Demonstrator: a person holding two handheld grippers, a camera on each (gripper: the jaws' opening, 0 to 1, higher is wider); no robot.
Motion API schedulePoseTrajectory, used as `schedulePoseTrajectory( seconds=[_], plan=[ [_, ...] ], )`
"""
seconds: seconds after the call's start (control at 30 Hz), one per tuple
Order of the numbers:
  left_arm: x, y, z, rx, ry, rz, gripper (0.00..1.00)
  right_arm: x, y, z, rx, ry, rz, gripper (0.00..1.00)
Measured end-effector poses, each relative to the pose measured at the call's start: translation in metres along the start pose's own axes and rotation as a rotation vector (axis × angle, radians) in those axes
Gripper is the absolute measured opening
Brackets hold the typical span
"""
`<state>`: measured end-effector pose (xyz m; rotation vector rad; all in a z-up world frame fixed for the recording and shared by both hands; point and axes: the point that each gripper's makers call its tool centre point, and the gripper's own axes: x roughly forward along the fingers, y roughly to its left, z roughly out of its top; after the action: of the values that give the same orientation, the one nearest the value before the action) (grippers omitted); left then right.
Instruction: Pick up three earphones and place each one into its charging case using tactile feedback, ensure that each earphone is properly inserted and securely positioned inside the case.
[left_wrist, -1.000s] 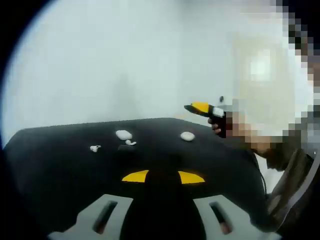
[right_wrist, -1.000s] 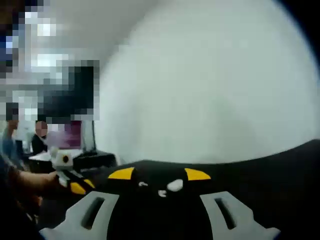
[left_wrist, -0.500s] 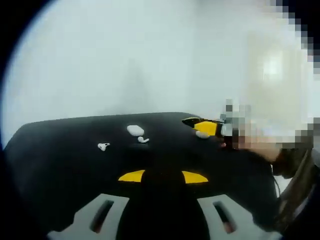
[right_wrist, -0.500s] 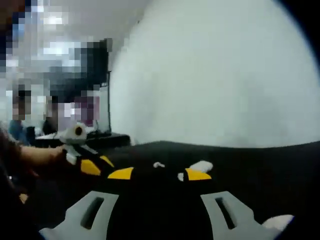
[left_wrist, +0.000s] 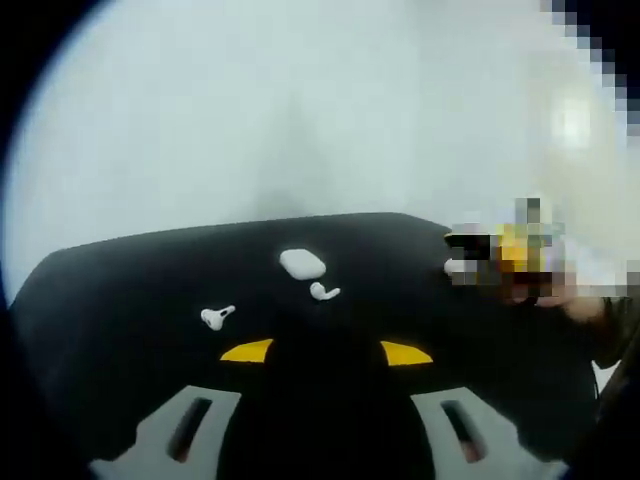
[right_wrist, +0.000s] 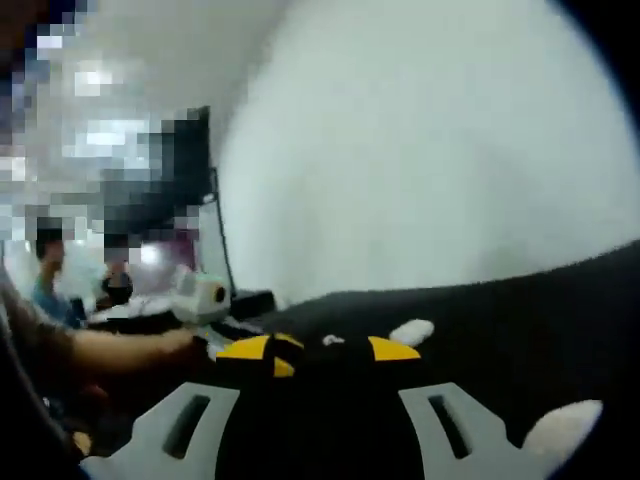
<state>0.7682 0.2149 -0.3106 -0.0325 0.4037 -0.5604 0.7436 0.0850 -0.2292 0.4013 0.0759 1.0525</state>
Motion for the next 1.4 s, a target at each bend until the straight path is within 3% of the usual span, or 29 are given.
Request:
schedulePoseTrajectory(
  seconds=[0.1, 0.17, 0.4, 0.67, 0.77, 0.87, 1.0, 1.17, 1.4],
  plan=[
    [0.01, 0.006, -0.006, 0.035, 0.043, 0.053, 0.38, -0.004, -0.001, 0.006, 0.132, -0.037, 0.021, 0.36],
    [0.016, 0.004, -0.007, 0.047, 0.054, 0.057, 0.38, -0.004, 0.0, 0.009, 0.17, -0.051, 0.045, 0.32],
    [0.024, 0.007, -0.006, 0.058, 0.068, 0.07, 0.33, -0.004, 0.003, 0.014, 0.094, -0.045, 0.044, 0.31],
    [0.022, 0.004, -0.006, 0.083, 0.067, 0.058, 0.33, -0.009, -0.003, 0.022, 0.1, -0.072, 0.024, 0.31],
    [0.02, -0.005, -0.007, 0.121, 0.071, 0.026, 0.33, -0.009, -0.003, 0.021, 0.089, -0.067, 0.022, 0.31],
    [0.015, -0.019, -0.007, 0.261, 0.082, -0.008, 0.33, -0.009, -0.003, 0.02, 0.08, -0.059, 0.023, 0.31],
    [0.001, -0.043, -0.011, 0.36, 0.084, -0.093, 0.32, -0.007, -0.004, 0.017, 0.048, -0.042, 0.019, 0.31],
    [-0.026, -0.066, -0.009, 0.365, 0.045, -0.218, 0.32, -0.006, -0.003, 0.014, 0.036, -0.027, 0.022, 0.31],
    [-0.058, -0.086, -0.023, 0.339, 0.066, -0.353, 0.32, -0.005, -0.004, 0.009, 0.039, -0.011, 0.02, 0.31]
  ],
)
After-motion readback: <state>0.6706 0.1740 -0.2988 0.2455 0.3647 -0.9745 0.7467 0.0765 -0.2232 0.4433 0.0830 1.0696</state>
